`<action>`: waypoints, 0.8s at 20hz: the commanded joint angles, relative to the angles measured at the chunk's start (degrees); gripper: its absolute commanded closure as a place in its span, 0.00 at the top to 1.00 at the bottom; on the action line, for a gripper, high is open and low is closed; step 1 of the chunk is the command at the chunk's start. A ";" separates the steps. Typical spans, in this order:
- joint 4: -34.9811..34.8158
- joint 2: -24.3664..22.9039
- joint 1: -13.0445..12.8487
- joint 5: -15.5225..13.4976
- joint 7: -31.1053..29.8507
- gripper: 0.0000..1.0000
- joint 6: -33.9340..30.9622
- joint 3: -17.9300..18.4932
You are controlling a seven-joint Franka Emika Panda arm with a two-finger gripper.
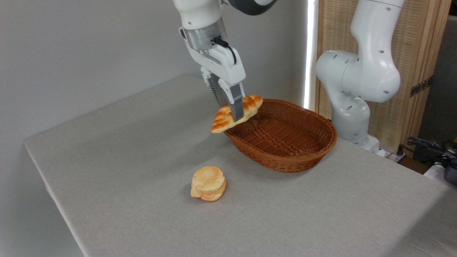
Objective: Put bread into the basket
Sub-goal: 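Lower the roll into the basket and open the gripper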
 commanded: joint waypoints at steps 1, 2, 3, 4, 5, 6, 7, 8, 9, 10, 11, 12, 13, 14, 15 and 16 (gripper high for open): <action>-3.60 -2.01 -1.96 -0.74 1.14 0.73 -1.22 0.42; -4.30 -2.01 -2.57 -0.74 1.14 0.86 -1.22 0.34; -4.75 -1.92 -3.01 -0.74 1.05 0.97 -1.30 0.33; -4.84 -1.74 -3.02 -0.74 1.05 1.00 -1.30 0.33; -4.84 -1.48 -3.19 -0.74 1.05 1.00 -1.30 0.25; -4.84 -1.13 -3.80 -0.74 1.05 1.00 -1.30 0.25; -4.84 -0.43 -4.07 -0.74 0.97 1.00 -1.30 0.25; -4.84 0.10 -4.16 -0.74 0.96 1.00 -1.22 0.25; -4.84 0.45 -4.86 -0.74 0.96 1.00 -1.22 0.25; -4.75 0.54 -5.04 -0.74 0.96 1.00 -1.13 0.33; -4.75 0.54 -5.04 -0.74 0.96 1.00 -1.04 0.33; -4.66 0.72 -5.04 -0.74 0.96 1.00 -1.04 0.33; -4.58 0.81 -5.04 -0.74 1.05 1.00 -0.87 0.33; -4.40 0.81 -5.04 -0.74 0.97 1.00 -0.60 0.42; -3.62 0.81 -5.04 -0.65 1.05 1.00 -0.51 0.68; -2.56 0.81 -4.95 -0.65 1.05 1.00 -0.34 1.03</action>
